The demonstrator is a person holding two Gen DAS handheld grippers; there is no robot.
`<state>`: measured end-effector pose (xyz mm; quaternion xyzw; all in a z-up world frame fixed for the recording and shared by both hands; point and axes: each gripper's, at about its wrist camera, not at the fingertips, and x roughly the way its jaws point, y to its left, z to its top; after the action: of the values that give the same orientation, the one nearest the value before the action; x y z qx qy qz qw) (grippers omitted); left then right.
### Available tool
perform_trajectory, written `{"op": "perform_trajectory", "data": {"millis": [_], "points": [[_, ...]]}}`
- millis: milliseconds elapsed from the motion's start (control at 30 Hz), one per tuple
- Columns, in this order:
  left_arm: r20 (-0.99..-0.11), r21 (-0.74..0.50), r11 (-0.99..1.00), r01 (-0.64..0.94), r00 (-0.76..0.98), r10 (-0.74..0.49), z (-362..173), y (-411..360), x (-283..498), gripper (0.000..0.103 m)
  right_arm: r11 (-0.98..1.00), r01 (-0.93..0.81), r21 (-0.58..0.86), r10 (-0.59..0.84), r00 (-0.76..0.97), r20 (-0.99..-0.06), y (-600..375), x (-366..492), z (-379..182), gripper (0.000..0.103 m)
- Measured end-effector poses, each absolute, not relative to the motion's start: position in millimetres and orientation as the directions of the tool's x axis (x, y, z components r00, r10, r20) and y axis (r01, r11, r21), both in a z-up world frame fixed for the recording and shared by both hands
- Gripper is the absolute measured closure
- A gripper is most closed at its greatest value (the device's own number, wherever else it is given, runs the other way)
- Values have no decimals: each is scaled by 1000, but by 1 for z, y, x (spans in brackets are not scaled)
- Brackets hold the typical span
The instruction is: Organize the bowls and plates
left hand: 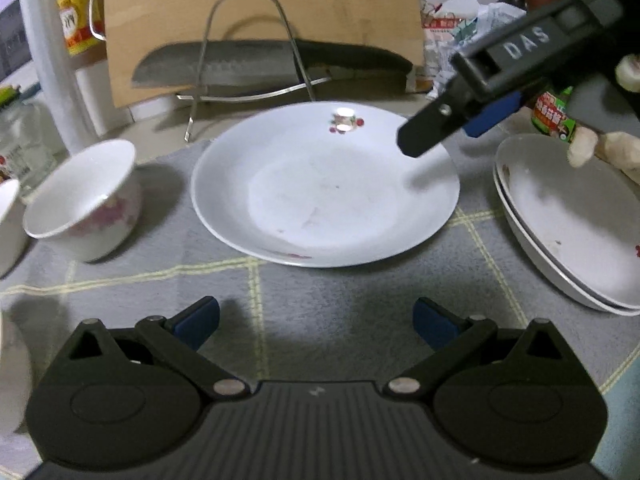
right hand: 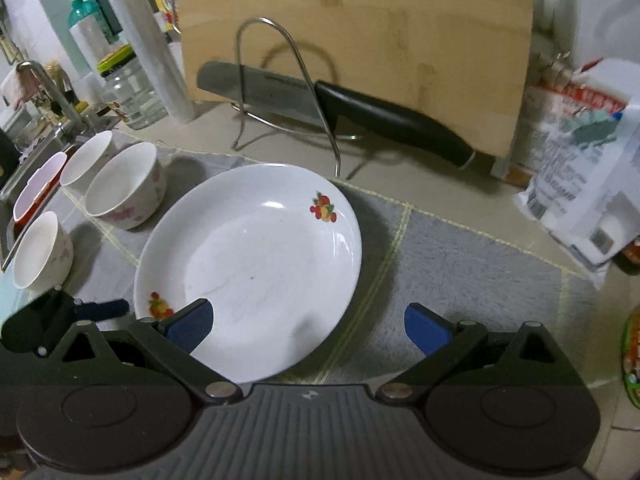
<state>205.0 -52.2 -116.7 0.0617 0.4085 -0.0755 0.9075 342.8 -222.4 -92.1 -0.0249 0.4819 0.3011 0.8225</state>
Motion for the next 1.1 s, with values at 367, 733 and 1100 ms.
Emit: {"op": "perform_trajectory", "data": {"millis": [367, 733, 1100], "points": [[-741, 20, 980, 198, 661, -119, -118, -46, 216, 0, 775, -519, 362, 527, 213, -823, -209, 384, -116, 0], [-732, 18, 979, 201, 670, -124, -121, -43, 225, 0, 719, -554, 421, 588, 161, -793, -193, 414, -117, 0], [-734, 20, 972, 233, 664, -145, -122, -38, 236, 0, 683, -601, 414, 598, 136, -790, -173, 429, -117, 0]]}}
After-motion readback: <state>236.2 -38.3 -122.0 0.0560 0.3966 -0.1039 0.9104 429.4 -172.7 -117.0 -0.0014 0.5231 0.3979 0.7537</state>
